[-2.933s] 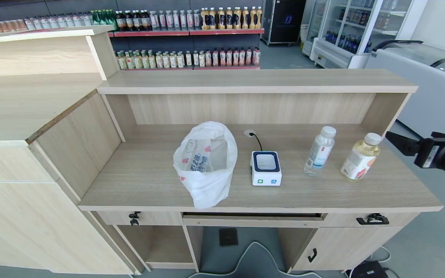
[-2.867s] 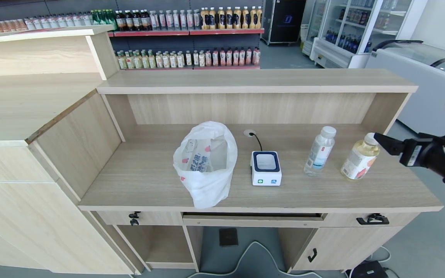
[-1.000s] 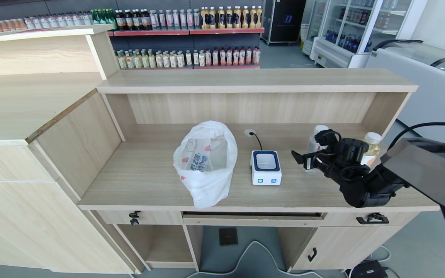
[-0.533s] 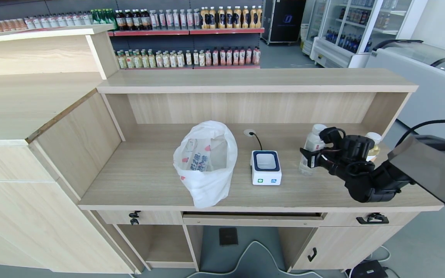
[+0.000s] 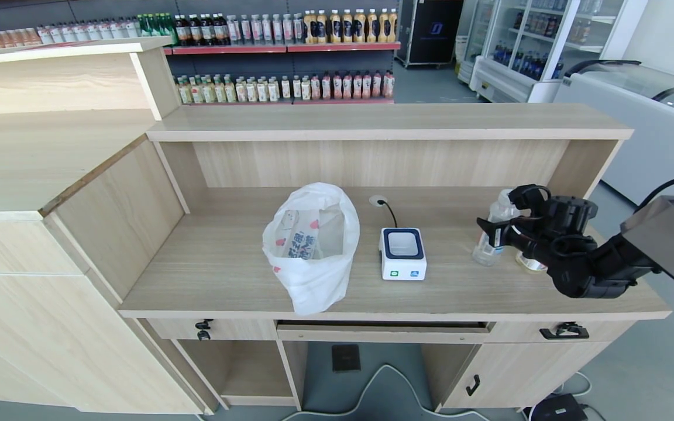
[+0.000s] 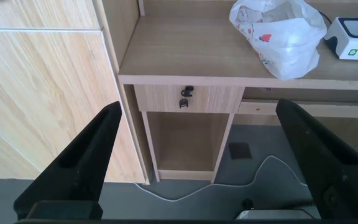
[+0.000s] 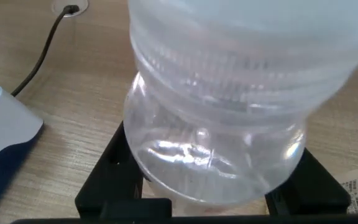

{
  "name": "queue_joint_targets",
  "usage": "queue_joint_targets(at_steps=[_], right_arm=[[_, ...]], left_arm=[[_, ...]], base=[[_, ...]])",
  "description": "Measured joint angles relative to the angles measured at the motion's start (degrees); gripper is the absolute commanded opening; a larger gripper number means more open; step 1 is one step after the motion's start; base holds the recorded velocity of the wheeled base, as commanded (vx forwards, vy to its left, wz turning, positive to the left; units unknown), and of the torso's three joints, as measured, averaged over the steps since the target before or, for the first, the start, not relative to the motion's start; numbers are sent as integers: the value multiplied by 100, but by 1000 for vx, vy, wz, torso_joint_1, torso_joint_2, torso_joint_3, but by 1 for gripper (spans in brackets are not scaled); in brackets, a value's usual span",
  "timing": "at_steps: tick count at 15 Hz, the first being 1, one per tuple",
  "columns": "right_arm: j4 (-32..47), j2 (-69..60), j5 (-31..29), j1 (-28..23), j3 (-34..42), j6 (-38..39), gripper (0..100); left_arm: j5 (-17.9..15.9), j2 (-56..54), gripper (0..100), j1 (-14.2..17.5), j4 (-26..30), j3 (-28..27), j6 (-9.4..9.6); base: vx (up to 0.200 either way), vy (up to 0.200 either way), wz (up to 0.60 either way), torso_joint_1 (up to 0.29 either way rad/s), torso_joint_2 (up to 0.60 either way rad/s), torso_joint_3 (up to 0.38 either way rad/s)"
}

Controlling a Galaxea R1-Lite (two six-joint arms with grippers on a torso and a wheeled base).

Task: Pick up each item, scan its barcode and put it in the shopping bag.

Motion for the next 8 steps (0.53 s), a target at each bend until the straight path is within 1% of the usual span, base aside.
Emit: queue_joint_targets(at_steps=[3, 4, 5, 7, 8], right_arm=[[88, -111, -63, -16, 106, -165, 0], [205, -183, -173, 0, 96, -121, 0], [441, -308, -349, 46, 55, 96, 0], [1336, -719, -684, 250, -91, 877, 0], [2009, -1001, -762, 357, -188, 1228, 0]], left_arm=[[0, 0, 100, 0, 2, 0, 0], [0, 0, 100, 0, 0, 0, 0], [0, 0, 100, 0, 0, 0, 0], [0, 0, 100, 0, 0, 0, 0], [0, 0, 100, 0, 0, 0, 0]], base=[[0, 0, 0, 0, 0, 0], [0, 0, 0, 0, 0, 0], [0, 0, 0, 0, 0, 0], [0, 0, 0, 0, 0, 0], [0, 0, 0, 0, 0, 0]])
